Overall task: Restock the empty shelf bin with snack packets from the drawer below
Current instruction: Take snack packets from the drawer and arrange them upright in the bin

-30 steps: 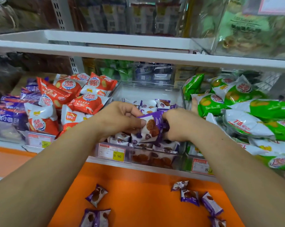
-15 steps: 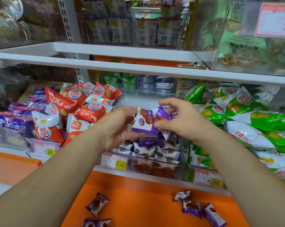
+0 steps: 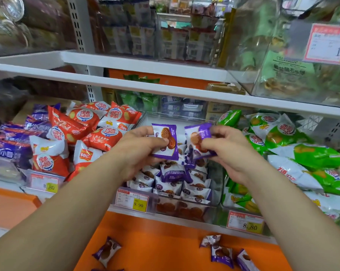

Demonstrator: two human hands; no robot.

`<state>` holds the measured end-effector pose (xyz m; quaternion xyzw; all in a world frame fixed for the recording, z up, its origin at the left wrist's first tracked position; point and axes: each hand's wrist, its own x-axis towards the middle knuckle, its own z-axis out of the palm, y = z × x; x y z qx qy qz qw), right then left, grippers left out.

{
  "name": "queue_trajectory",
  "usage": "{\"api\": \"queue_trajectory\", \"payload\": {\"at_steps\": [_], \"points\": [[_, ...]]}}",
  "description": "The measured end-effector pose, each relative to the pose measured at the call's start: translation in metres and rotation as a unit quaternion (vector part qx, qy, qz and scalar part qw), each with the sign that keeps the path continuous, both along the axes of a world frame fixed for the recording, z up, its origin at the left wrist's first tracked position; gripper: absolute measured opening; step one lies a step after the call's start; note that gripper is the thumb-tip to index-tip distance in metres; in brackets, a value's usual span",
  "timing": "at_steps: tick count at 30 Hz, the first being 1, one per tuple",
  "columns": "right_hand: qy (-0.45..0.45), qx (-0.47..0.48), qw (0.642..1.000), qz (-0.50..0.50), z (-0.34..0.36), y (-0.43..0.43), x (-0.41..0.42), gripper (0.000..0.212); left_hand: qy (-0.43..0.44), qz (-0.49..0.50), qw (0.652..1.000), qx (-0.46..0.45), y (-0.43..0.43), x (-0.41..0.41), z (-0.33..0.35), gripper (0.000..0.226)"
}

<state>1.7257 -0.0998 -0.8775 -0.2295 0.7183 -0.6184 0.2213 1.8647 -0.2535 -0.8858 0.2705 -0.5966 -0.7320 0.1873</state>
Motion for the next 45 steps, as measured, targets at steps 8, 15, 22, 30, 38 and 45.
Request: {"api": "queue_trajectory", "payload": {"at_steps": [8, 15, 22, 30, 38, 45], "points": [[-0.039, -0.033, 0.998, -0.030, 0.004, -0.026, -0.019, 0.054, -0.004, 0.014, 1.000, 0.005, 0.002, -0.030, -0.001, 0.013], [-0.036, 0.061, 0.997, -0.009, 0.019, -0.042, -0.043, 0.020, -0.062, 0.015, 0.987, -0.144, -0.016, -0.054, 0.011, 0.030], [0.195, 0.177, 0.964, -0.035, 0.028, -0.053, -0.078, 0.019, -0.137, -0.006, 0.940, -0.311, -0.033, -0.063, 0.014, 0.023], [0.315, 0.288, 0.904, 0.029, 0.025, -0.067, -0.078, 0.025, -0.260, -0.040, 0.867, -0.424, -0.037, -0.071, 0.009, 0.037], [0.290, 0.176, 0.940, -0.042, 0.013, -0.070, -0.091, 0.020, -0.351, -0.110, 0.758, -0.538, -0.039, -0.095, 0.009, 0.038], [0.257, 0.206, 0.944, -0.006, 0.020, -0.065, -0.118, 0.020, -0.356, -0.106, 0.795, -0.480, -0.024, -0.159, -0.023, 0.066]]}}
